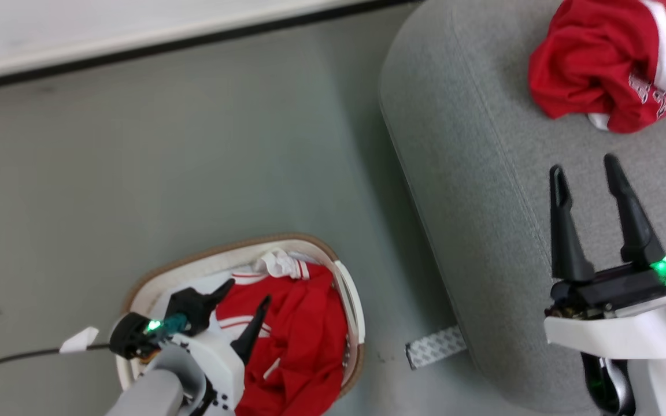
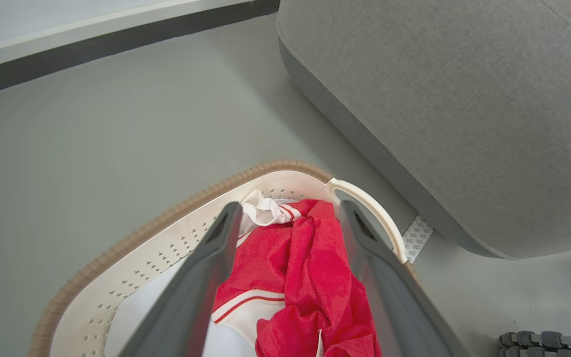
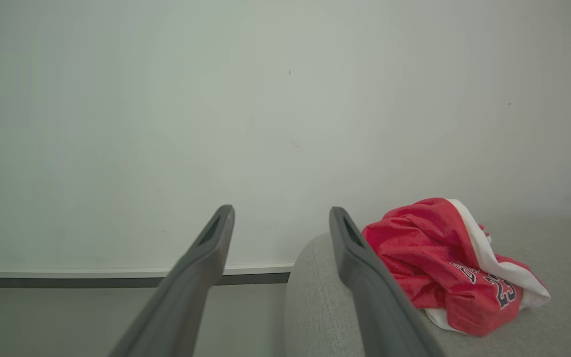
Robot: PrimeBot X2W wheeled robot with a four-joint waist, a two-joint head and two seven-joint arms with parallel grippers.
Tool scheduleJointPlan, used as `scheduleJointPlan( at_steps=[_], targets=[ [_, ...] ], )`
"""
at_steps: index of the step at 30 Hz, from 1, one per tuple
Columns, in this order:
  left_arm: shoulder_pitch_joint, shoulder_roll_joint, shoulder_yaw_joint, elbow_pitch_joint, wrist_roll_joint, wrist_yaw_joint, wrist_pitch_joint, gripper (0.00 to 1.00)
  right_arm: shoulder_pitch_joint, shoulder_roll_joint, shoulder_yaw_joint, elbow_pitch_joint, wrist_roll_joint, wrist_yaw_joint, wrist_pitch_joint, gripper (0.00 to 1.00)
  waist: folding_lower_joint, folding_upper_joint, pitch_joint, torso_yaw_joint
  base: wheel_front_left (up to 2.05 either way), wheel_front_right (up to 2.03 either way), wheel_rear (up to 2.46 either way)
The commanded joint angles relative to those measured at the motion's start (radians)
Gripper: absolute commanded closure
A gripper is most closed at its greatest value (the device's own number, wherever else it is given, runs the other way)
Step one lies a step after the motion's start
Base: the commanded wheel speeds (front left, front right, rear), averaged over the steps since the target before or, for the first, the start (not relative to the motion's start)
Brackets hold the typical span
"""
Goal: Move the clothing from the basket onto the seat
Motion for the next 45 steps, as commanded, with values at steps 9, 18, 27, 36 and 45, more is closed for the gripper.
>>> scheduleJointPlan(
  at_steps=[9, 18, 27, 36, 45],
  targets=[
    [-0.161, 0.069, -0.142, 0.142, -0.095, 0.001, 0.055, 0.0, -0.096, 0.001, -0.038, -0.1, 0.059, -0.002, -0.002, 0.0, -0.0002, 0.0, 0.207, -0.09, 0.0, 0.0, 0.0],
    [-0.288, 0.125, -0.274, 0.216, -0.201, 0.001, 0.117, 0.0, -0.152, 0.001, -0.05, -0.184, 0.121, -0.003, -0.002, 0.0, -0.0002, 0.0, 0.352, -0.133, 0.0, 0.0, 0.0],
    [-0.374, 0.13, -0.455, 0.251, -0.289, 0.001, 0.172, 0.0, -0.124, 0.001, -0.064, -0.204, 0.132, -0.003, -0.002, 0.0, -0.0002, 0.0, 0.414, -0.13, 0.0, 0.0, 0.0],
    [-0.426, 0.142, -0.638, 0.259, -0.415, 0.001, 0.261, 0.0, -0.09, 0.001, -0.068, -0.216, 0.129, -0.003, -0.002, 0.0, -0.0002, 0.0, 0.43, -0.122, 0.05, 0.05, 0.05],
    [-0.461, 0.161, -0.707, 0.21, -0.483, 0.001, 0.223, 1.0, -0.094, 0.001, -0.059, -0.214, 0.12, -0.003, -0.002, 0.0, -0.0002, 0.0, 0.436, -0.116, 0.02, 0.02, 0.02]
  ],
)
